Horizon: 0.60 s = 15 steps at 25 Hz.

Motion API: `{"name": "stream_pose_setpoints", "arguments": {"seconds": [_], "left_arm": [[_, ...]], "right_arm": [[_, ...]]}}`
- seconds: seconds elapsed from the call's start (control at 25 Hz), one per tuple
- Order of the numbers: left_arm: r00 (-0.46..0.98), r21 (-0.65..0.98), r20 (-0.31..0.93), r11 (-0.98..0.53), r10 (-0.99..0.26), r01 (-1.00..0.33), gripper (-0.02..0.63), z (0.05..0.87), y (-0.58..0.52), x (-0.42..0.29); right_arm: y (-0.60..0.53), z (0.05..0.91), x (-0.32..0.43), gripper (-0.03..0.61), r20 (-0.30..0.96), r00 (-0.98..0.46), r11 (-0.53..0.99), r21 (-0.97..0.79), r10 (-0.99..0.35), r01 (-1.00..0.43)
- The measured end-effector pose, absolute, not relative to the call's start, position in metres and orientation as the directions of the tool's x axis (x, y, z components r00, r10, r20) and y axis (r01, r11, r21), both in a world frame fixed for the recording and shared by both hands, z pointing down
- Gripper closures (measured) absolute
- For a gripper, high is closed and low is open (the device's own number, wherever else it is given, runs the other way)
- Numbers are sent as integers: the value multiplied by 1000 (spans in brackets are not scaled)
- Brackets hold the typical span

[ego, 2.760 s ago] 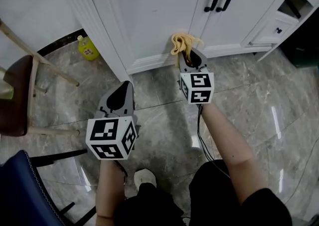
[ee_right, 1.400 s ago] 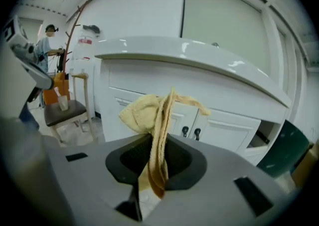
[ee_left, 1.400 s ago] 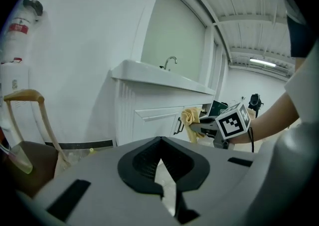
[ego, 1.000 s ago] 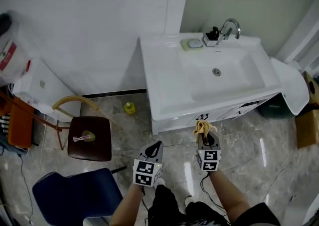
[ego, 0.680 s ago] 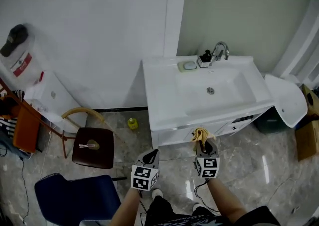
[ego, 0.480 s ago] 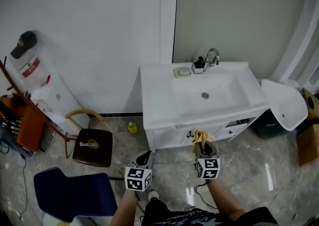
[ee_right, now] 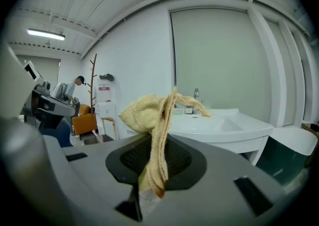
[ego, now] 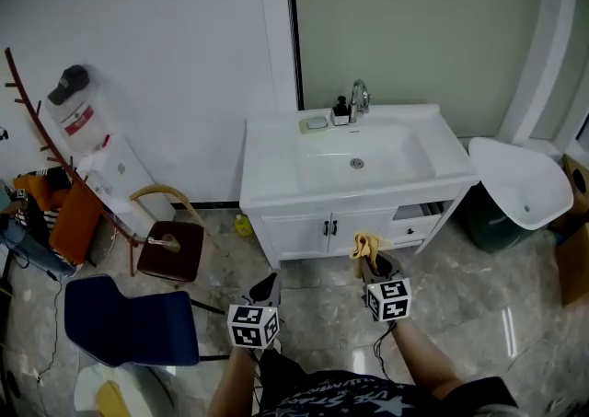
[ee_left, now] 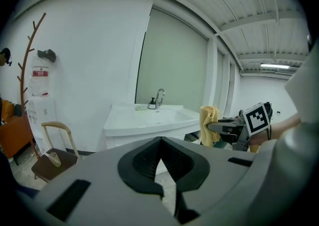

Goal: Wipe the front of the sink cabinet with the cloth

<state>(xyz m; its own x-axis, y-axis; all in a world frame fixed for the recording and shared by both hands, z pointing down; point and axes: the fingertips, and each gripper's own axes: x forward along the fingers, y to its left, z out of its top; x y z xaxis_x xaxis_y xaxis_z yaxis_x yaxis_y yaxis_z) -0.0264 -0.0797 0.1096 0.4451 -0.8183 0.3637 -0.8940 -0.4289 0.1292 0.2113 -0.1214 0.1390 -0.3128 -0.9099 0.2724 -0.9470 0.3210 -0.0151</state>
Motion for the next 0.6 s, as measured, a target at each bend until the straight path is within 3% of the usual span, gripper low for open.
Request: {"name": "stream_pose_setpoints", "arguments": {"seconds": [0.6], "left_arm": [[456,170,425,-426,-782,-889,598,117,61,78]], "right_arm": [[-19,133,271,502,291,-432,438,-48,-854,-898]]}}
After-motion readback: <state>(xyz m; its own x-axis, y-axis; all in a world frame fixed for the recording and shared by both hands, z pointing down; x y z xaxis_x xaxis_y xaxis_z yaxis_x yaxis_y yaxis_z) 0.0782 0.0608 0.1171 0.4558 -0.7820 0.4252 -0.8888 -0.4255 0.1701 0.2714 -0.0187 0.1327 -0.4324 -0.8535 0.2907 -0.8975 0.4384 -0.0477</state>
